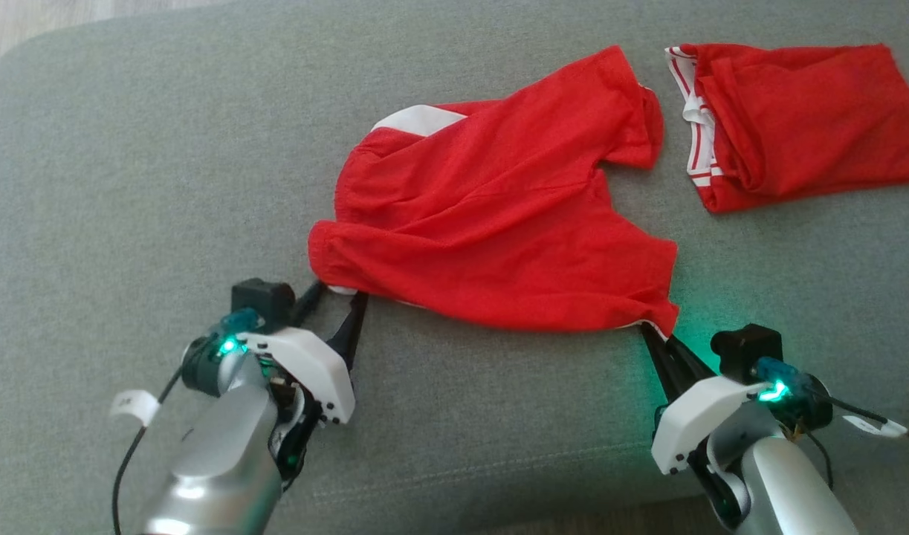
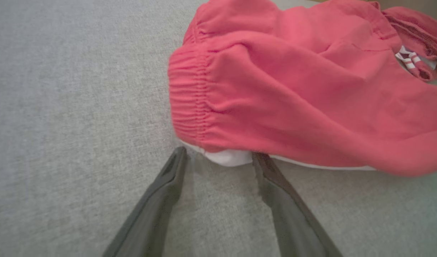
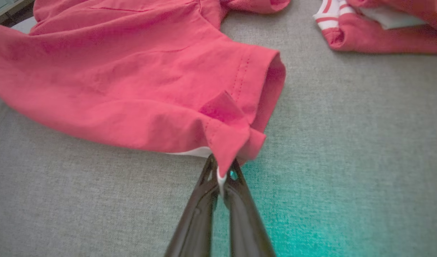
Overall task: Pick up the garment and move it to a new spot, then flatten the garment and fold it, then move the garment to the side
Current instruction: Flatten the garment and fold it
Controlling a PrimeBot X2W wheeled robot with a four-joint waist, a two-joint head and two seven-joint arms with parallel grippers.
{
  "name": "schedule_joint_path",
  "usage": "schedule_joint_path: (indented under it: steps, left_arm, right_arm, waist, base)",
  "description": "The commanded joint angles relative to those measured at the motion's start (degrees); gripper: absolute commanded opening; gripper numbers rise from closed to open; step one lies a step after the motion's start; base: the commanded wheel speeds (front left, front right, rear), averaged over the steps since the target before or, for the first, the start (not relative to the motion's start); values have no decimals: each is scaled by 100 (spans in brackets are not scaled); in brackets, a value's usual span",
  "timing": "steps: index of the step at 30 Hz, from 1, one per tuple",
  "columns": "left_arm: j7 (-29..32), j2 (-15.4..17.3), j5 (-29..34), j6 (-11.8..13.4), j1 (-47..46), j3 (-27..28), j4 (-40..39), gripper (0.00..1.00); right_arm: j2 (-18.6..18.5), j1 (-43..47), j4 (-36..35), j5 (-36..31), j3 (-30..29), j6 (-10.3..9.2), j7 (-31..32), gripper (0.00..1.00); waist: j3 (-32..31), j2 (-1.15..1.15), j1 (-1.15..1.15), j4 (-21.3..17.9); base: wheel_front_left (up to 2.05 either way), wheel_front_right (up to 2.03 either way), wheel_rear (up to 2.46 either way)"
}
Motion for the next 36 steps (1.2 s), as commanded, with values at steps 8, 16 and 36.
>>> schedule_joint_path:
  steps: [8, 16, 36]
  left_arm:
    - [-68, 219, -90, -34, -148, -232, -139, 0]
    - [-68, 482, -49, -34, 96, -80, -602, 0]
    - [-69, 446, 188, 544, 2271, 1153, -2972, 0]
  right_arm:
    - [-19, -252, -198, 4, 70, -2, -78, 0]
    - [-19, -364, -210, -54, -219, -2, -123, 0]
    - [-19, 530, -201, 174, -639, -2, -59, 0]
  waist:
    - [-169, 0, 0, 135]
    - [-616, 0, 0, 384]
    - [-1386, 0, 0, 853]
  base:
    - [0, 0, 0]
    - [0, 0, 0]
    - [0, 0, 0]
